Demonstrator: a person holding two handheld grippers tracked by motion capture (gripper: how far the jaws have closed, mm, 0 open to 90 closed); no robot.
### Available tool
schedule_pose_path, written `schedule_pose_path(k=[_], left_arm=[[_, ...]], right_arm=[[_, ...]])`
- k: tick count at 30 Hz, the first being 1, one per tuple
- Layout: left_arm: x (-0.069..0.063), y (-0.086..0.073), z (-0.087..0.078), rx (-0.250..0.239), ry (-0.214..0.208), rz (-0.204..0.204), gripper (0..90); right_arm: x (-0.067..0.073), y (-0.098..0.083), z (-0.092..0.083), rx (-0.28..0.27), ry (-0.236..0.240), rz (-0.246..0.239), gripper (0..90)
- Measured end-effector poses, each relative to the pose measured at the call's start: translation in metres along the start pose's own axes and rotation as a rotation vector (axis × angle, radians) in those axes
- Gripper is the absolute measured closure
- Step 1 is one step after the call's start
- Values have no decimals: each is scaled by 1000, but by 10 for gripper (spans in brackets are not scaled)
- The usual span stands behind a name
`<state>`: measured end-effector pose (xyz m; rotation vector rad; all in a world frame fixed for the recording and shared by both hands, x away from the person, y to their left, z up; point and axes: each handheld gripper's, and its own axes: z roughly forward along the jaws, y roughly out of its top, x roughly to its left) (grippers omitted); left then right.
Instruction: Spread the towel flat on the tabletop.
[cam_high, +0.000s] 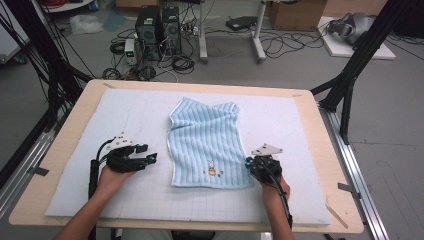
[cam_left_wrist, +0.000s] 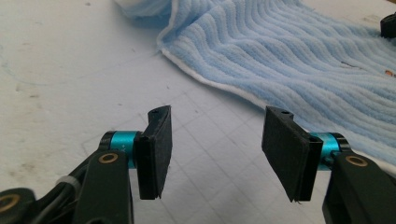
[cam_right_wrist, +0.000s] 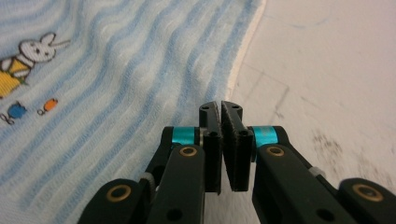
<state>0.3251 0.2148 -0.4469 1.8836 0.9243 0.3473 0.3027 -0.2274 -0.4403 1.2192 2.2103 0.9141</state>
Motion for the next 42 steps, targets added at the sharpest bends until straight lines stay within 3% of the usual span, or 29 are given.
schedule_pose_path(k=[3, 10, 12, 17, 21, 22, 24, 25, 29, 36, 42], left_arm=[[-12, -1, 3, 14, -22, 19, 450], [-40, 2, 21, 50, -73, 40, 456], [-46, 6, 31, 78, -84, 63, 453], [-57, 13, 48, 144, -58, 127, 446], [-63, 14, 52, 158, -34, 183, 477], [-63, 14, 51, 158, -47, 199, 534], [-67, 13, 50, 151, -76, 235, 777], [-70, 12, 50, 149, -68, 260, 853], [-67, 9, 42, 148, -79, 239, 870], [-56, -4, 14, 136, -91, 212, 870], [-49, -8, -10, 114, -100, 202, 870]], right_arm=[[0, -4, -6, -50, 9, 26, 678], [2, -4, -16, -125, -16, 20, 499], [2, -3, -16, -133, -32, 20, 438], [-2, -2, -13, -147, -57, 65, 303], [-4, -2, -11, -145, -56, 67, 281], [-4, -2, -11, -147, -55, 69, 281], [-3, -2, -10, -143, -49, 67, 282], [-2, -1, -9, -140, -45, 66, 282], [2, 0, -7, -133, -26, 50, 286], [10, 1, -3, -116, 10, 29, 315], [25, 6, 5, -100, 122, 3, 413]])
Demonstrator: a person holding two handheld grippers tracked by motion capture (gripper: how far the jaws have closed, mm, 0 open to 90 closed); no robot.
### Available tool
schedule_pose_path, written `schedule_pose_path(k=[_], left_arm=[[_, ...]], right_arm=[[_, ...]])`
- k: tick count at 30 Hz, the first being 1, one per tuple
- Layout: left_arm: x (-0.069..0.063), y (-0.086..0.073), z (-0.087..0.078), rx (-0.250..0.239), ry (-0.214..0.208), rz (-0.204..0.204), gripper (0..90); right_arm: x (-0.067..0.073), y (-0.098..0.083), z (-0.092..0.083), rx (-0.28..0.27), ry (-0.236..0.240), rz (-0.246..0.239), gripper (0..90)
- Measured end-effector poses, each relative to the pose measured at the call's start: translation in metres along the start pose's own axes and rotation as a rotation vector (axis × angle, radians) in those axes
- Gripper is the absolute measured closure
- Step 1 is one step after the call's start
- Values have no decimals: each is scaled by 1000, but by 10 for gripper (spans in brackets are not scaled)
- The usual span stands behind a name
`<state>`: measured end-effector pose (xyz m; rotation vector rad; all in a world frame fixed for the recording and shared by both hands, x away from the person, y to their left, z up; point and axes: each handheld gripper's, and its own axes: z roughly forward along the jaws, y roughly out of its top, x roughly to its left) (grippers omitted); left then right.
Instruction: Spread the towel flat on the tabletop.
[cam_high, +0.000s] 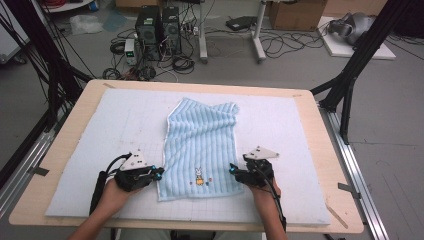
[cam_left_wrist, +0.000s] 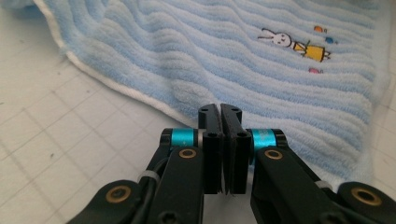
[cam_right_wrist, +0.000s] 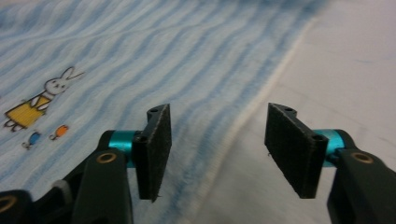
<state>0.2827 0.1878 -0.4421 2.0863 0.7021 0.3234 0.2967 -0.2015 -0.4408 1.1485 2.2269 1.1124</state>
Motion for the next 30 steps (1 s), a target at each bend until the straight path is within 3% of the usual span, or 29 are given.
schedule_pose_path(k=[2, 5, 10, 21, 30], left_arm=[[1, -2, -3, -10, 1, -7, 870], [1, -4, -4, -16, -5, -18, 870], [-2, -8, -5, -15, -30, -27, 870], [-23, -16, -13, 2, -108, -11, 869], [-40, -20, -16, 1, -158, -9, 862]], right_arm=[[8, 2, 7, 20, 52, -31, 465], [19, 3, 18, 73, 85, -73, 554], [20, 3, 16, 82, 152, -55, 823], [26, -12, -13, 145, 217, -82, 838], [34, -29, -40, 177, 238, -91, 810]])
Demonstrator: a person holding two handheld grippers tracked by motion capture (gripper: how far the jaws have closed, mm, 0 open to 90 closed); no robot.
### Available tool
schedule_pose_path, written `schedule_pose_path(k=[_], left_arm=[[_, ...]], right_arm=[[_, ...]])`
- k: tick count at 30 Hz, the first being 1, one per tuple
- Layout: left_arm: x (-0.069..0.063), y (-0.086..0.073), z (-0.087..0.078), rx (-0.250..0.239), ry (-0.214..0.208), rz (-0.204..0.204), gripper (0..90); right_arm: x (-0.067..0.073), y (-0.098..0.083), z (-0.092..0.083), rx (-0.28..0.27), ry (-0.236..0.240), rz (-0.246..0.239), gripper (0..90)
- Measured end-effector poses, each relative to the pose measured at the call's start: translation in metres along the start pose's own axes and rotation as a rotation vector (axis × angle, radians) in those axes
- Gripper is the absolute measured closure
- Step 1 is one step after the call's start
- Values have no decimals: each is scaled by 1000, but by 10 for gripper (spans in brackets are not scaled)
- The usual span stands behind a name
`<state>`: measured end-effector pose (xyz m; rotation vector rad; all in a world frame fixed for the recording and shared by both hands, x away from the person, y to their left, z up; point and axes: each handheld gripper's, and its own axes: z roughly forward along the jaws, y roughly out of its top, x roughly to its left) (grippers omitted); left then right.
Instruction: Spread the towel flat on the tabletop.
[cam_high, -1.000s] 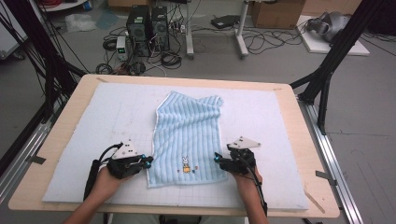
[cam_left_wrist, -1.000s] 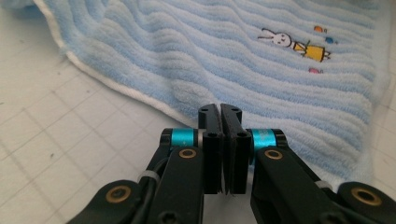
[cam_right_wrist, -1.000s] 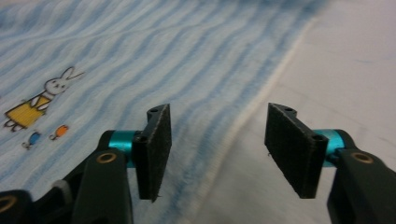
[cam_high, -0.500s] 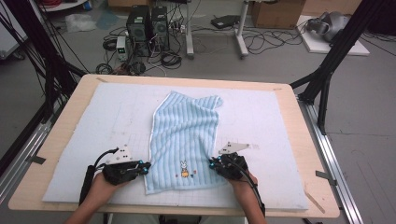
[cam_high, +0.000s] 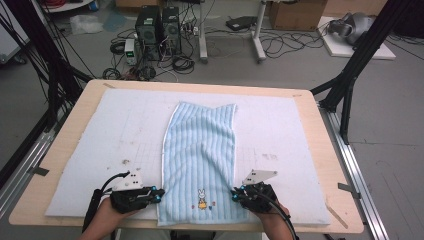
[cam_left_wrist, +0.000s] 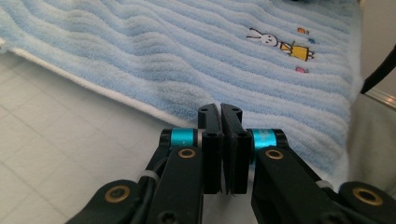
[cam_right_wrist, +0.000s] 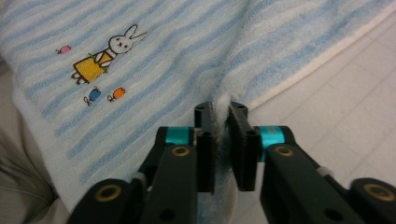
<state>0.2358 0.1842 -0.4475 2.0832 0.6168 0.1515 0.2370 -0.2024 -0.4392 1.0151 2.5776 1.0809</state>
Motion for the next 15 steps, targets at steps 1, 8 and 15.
schedule_pose_path(k=[1, 8, 15], left_arm=[[1, 1, 0, -4, 3, -6, 841], [25, 11, -8, -112, 120, -120, 451], [54, 22, -14, -176, 183, -162, 442]], right_arm=[[0, 0, -2, -9, -13, -3, 740], [-11, 23, 3, -158, -102, 54, 442], [-22, 62, 50, -167, -107, 48, 542]])
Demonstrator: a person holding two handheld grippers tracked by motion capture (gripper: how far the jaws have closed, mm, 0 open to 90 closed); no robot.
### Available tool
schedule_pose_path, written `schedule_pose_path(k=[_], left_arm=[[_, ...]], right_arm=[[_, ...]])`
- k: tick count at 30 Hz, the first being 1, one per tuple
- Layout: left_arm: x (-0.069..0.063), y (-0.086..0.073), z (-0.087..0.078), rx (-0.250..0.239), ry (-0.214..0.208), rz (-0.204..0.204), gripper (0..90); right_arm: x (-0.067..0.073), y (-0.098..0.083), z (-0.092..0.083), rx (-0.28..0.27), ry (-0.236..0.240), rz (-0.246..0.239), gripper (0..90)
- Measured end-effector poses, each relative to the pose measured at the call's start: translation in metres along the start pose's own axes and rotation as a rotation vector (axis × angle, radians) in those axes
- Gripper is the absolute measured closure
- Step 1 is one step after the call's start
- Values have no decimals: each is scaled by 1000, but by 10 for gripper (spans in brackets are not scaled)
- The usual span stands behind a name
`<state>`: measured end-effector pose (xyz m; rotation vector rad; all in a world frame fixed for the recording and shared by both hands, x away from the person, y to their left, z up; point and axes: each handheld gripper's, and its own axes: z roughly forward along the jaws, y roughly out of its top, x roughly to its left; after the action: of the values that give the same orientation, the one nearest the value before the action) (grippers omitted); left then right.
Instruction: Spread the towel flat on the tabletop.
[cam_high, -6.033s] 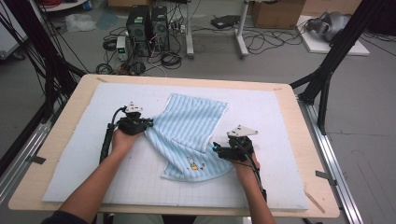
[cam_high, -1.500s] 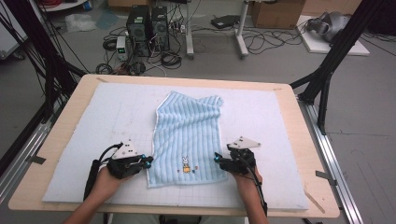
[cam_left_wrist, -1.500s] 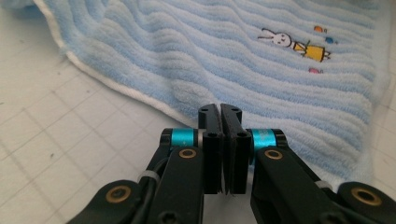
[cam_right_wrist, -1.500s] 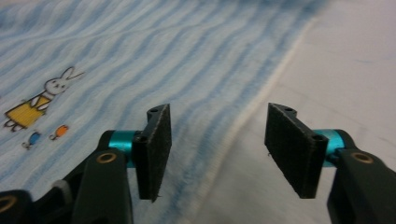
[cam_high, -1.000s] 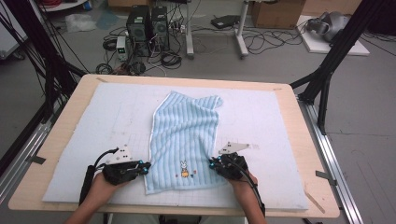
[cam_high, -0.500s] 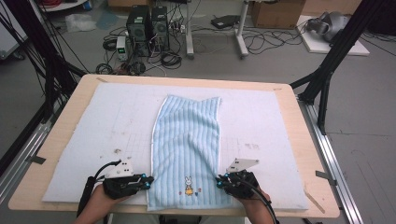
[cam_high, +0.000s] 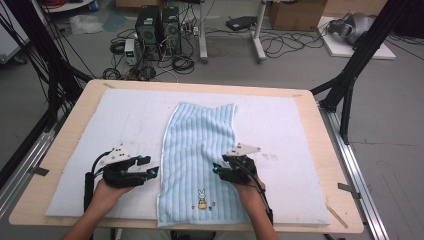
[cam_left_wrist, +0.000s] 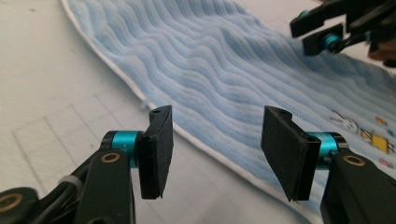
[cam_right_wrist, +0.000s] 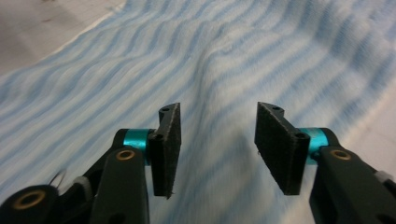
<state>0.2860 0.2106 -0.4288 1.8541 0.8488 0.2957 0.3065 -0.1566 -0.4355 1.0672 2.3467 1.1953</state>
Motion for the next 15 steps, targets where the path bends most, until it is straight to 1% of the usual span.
schedule_pose_path(k=[2, 3, 5, 6, 7, 9, 11, 15], left_arm=[[6, 4, 2, -8, 11, -11, 439], [9, 5, 3, -10, 15, -15, 439], [16, 7, 6, -11, 32, -22, 437], [18, 7, 7, -13, 34, -29, 429], [20, 8, 9, -12, 39, -31, 426], [24, 9, 11, -11, 50, -35, 426], [28, 10, 13, -12, 60, -43, 426], [34, 15, 18, -13, 81, -40, 427]], right_arm=[[-1, 6, 15, 21, -11, -8, 593], [-1, 8, 20, 33, -15, -12, 637], [-2, 12, 29, 56, -5, -26, 711], [-2, 12, 32, 81, 6, -41, 771], [-1, 11, 33, 79, 10, -44, 797], [-2, 11, 32, 82, 33, -33, 828], [-4, 10, 29, 88, 61, -24, 841], [-2, 6, 21, 117, 109, -50, 844]])
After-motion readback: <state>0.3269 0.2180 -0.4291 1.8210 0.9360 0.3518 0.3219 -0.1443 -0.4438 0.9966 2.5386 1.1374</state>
